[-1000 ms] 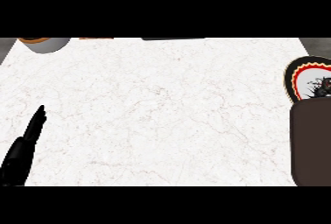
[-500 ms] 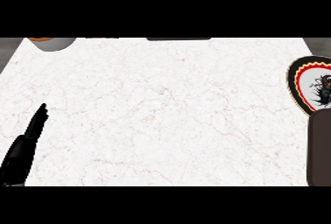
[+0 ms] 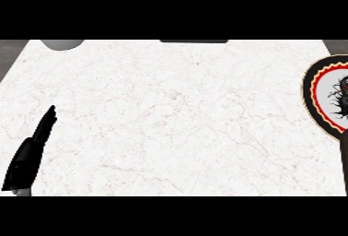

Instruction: Pick the bell pepper from the tray and place it in the plate

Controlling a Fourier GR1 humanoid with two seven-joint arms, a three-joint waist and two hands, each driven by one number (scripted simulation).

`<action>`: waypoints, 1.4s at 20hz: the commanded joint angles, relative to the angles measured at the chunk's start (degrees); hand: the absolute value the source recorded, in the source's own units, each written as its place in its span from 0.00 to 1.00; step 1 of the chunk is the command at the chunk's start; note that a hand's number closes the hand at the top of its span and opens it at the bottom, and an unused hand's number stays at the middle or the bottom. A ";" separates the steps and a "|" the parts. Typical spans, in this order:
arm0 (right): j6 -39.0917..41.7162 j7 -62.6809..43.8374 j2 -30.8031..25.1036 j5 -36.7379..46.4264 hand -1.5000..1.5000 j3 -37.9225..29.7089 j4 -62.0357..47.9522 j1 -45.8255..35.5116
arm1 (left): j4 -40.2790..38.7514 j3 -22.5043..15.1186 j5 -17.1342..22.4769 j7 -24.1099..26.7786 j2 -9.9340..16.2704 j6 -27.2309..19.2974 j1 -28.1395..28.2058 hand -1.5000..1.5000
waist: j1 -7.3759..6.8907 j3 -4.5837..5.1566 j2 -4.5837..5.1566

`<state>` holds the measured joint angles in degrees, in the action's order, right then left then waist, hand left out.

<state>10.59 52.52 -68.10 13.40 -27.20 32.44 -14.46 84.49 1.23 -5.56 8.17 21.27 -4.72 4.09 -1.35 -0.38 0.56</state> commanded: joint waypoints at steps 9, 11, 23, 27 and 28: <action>7.41 -2.53 4.21 3.34 1.00 8.65 -2.28 -15.64 | -0.95 -0.34 -2.45 -1.34 -1.42 -0.27 -2.00 0.50 | -0.11 0.33 -0.19; 8.17 -4.51 4.77 4.77 1.00 10.31 -4.32 -18.61 | -0.25 1.30 -0.76 0.62 -0.09 1.52 0.06 0.50 | -0.78 0.31 -0.10; -0.28 -13.40 21.45 13.98 1.00 19.81 -4.05 -23.25 | -0.67 1.86 -2.42 0.35 -1.58 1.53 0.10 0.50 | 0.25 0.34 -0.30; 7.35 -16.50 23.30 14.28 1.00 20.92 -7.95 -28.77 | -3.54 2.72 -2.04 2.02 -1.61 2.37 -1.61 0.50 | -0.06 0.36 -0.12; 6.18 -20.29 24.67 10.82 1.00 17.08 -10.52 -28.37 | -0.96 2.21 -1.97 0.37 -1.49 2.62 -0.37 0.50 | -0.18 0.33 -0.18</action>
<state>14.82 37.01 -47.08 26.66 -7.92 26.03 -40.87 83.72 3.14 -7.93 8.32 19.57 -2.99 3.58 -1.38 -0.04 0.34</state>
